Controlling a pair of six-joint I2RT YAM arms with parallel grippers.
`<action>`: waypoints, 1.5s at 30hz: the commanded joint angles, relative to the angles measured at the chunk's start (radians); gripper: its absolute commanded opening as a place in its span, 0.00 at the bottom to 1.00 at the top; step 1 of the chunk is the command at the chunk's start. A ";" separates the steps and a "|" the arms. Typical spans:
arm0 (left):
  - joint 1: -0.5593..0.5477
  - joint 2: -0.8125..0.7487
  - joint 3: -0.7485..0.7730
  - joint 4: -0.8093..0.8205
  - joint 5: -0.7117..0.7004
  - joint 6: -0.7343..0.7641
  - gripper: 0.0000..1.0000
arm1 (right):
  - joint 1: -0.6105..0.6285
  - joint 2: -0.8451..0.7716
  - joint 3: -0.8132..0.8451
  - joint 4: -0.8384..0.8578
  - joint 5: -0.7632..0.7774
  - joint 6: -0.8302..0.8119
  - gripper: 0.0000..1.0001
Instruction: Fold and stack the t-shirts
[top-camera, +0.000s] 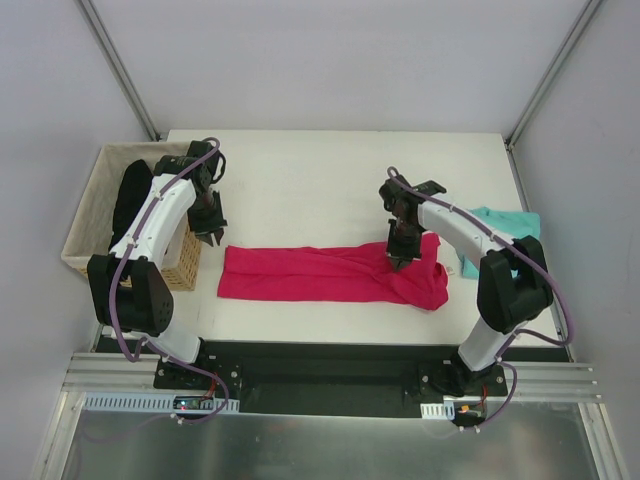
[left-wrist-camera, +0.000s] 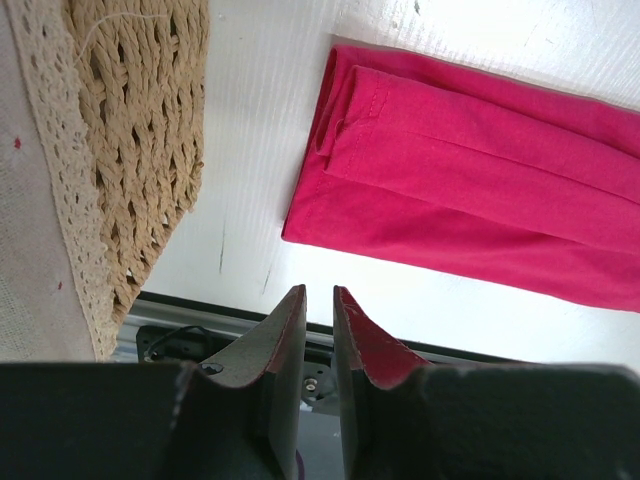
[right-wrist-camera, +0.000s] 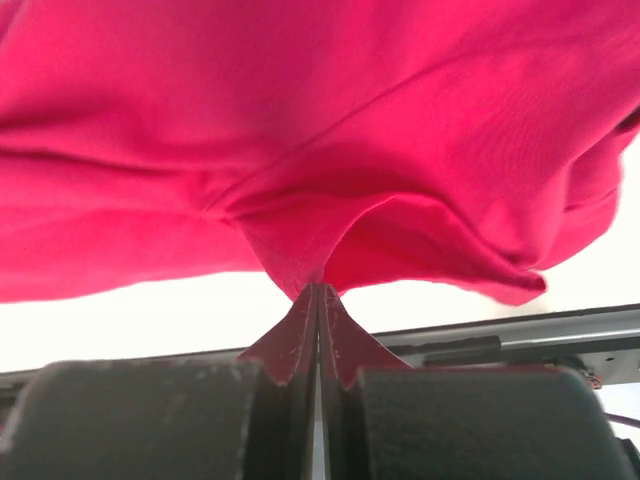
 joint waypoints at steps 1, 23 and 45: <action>-0.005 -0.048 -0.001 -0.018 0.006 -0.017 0.17 | -0.040 0.028 0.072 -0.038 0.040 -0.035 0.01; -0.005 -0.025 0.025 -0.020 0.017 -0.018 0.17 | -0.163 0.070 0.213 -0.068 0.086 -0.127 0.01; -0.005 -0.011 0.008 -0.015 0.008 -0.020 0.16 | -0.100 0.119 0.119 -0.036 -0.009 -0.123 0.01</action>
